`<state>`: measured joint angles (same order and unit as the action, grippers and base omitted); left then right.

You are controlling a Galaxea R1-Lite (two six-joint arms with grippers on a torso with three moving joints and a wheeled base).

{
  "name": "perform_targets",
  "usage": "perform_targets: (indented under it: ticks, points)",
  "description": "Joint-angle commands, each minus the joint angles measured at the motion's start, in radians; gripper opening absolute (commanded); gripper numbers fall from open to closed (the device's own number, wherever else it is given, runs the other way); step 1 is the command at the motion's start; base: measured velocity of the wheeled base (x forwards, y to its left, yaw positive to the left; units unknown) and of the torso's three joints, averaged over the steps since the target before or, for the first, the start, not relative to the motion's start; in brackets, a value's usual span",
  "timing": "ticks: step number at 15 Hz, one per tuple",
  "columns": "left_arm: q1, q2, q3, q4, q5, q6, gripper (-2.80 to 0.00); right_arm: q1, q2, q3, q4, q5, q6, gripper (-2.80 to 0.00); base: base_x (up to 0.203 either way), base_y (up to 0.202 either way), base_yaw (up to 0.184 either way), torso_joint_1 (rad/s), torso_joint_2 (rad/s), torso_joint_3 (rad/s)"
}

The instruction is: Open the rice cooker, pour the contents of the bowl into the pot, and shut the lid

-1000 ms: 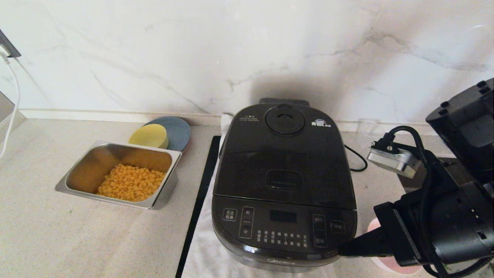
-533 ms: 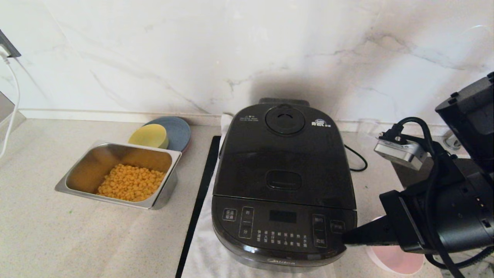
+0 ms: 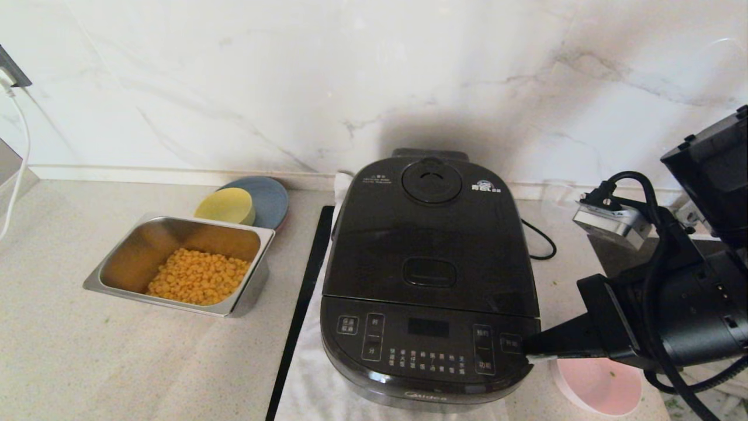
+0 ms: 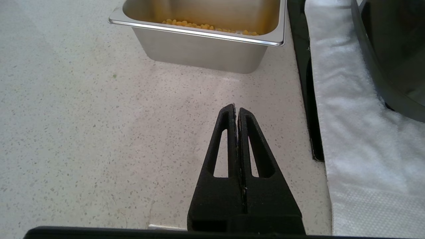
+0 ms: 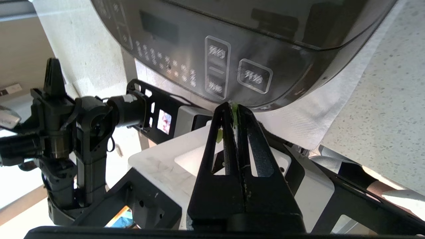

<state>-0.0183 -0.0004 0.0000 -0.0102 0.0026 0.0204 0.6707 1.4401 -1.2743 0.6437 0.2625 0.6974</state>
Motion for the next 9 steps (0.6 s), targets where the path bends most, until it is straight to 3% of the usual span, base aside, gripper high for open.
perform_targets:
  ticks: [1, 9]
  points:
    - [0.0, -0.001, 0.008, -0.001, 0.0, 0.001, -2.8, -0.007, 0.009, 0.003, 0.003, 0.003, 0.004, -2.8, 0.0, 0.0, 0.0, 0.0, 0.0, 0.0]
    - [0.0, -0.001, 0.008, -0.001, 0.0, 0.0, -2.8, -0.022, 0.037, 0.003, -0.025, 0.003, 0.006, -2.8, 0.0, 0.0, 0.0, 0.0, 0.0, 0.0]
